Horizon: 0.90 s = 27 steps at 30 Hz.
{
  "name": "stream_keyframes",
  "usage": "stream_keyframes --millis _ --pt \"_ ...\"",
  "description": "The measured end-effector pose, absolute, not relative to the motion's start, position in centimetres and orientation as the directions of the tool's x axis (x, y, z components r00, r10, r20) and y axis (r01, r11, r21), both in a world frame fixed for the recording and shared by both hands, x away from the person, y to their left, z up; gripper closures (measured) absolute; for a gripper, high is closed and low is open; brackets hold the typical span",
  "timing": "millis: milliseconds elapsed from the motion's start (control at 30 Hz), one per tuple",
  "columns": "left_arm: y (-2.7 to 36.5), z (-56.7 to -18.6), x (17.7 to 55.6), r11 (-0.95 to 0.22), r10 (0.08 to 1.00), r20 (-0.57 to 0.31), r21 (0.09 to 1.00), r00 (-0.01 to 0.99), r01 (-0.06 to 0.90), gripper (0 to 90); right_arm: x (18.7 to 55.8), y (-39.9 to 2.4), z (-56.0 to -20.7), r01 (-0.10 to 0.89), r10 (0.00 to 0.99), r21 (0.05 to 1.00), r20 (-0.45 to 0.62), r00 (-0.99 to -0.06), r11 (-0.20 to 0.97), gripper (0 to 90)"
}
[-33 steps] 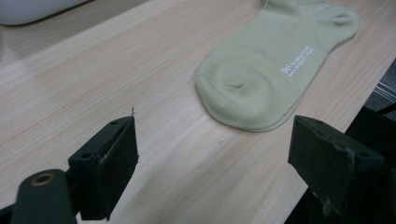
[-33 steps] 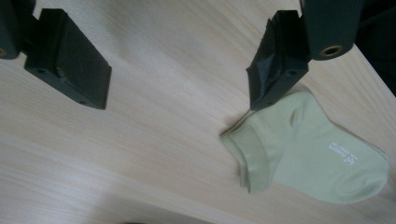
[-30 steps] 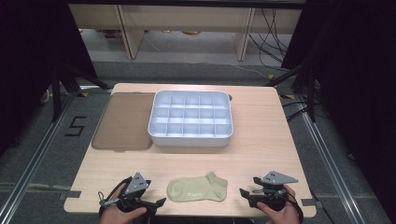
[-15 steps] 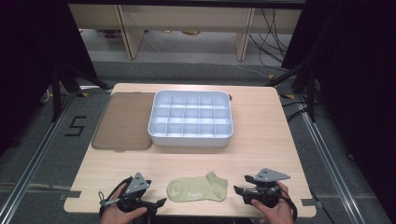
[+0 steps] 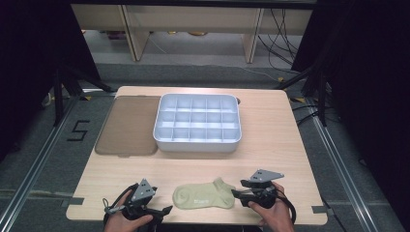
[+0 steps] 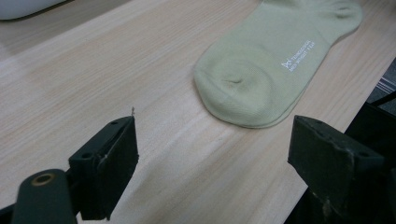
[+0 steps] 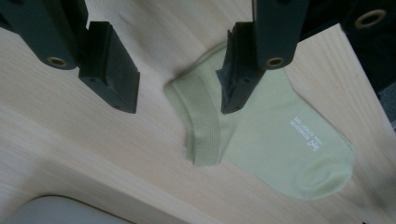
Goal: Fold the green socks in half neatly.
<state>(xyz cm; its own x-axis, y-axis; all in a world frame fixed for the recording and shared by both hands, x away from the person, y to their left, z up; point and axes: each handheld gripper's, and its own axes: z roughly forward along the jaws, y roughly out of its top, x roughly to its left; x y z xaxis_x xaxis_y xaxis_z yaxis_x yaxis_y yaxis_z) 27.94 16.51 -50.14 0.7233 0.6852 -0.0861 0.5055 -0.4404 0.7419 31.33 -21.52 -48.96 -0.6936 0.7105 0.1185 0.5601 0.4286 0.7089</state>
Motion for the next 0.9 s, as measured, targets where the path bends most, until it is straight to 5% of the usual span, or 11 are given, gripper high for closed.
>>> stream_keyframes --millis 467,900 --pt "16.6 -50.0 28.0 -0.43 0.696 -0.088 0.743 0.712 0.512 15.3 33.3 -19.2 -50.1 0.545 0.675 0.683 0.104 -0.731 0.485 56.3" --pt "16.5 -50.0 27.9 -0.439 0.688 -0.081 0.745 0.721 0.502 15.4 33.3 -19.1 -50.2 0.544 0.643 0.653 0.111 -0.757 0.527 80.0"
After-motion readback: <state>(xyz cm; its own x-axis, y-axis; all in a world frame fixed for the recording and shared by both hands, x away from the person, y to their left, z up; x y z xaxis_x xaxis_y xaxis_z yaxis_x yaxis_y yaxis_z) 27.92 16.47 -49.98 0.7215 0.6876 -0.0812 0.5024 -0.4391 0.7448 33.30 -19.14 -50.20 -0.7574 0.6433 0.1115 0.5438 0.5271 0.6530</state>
